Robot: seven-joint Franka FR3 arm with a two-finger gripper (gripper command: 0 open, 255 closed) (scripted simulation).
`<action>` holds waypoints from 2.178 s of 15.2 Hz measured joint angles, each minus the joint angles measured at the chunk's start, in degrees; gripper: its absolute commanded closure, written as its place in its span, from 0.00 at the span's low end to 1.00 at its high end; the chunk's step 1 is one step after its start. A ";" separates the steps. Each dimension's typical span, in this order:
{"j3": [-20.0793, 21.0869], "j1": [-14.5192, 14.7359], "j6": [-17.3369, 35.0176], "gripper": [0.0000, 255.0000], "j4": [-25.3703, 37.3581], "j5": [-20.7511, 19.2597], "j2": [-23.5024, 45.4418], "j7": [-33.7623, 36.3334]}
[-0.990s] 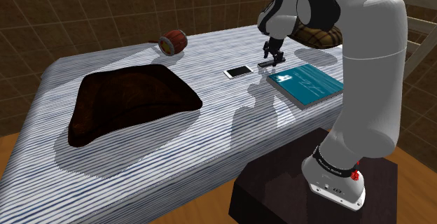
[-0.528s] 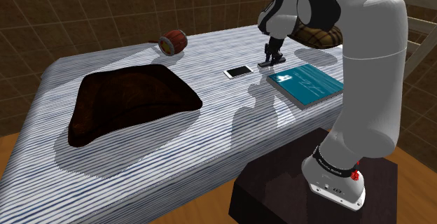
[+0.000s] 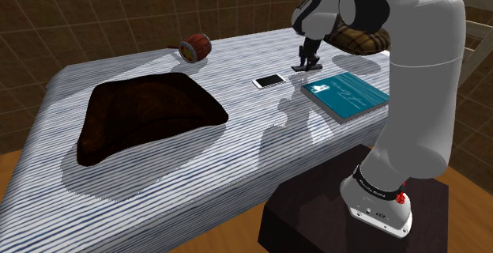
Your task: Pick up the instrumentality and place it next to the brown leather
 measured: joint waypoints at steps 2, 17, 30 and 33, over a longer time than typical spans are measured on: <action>-0.72 0.55 -1.05 1.00 0.43 -1.03 -0.91 0.67; -5.08 4.12 -9.73 1.00 5.14 -8.24 -7.33 5.49; -6.79 5.11 -18.67 1.00 12.50 -11.90 -10.37 8.15; -7.09 5.38 -20.58 1.00 14.01 -12.68 -11.12 8.73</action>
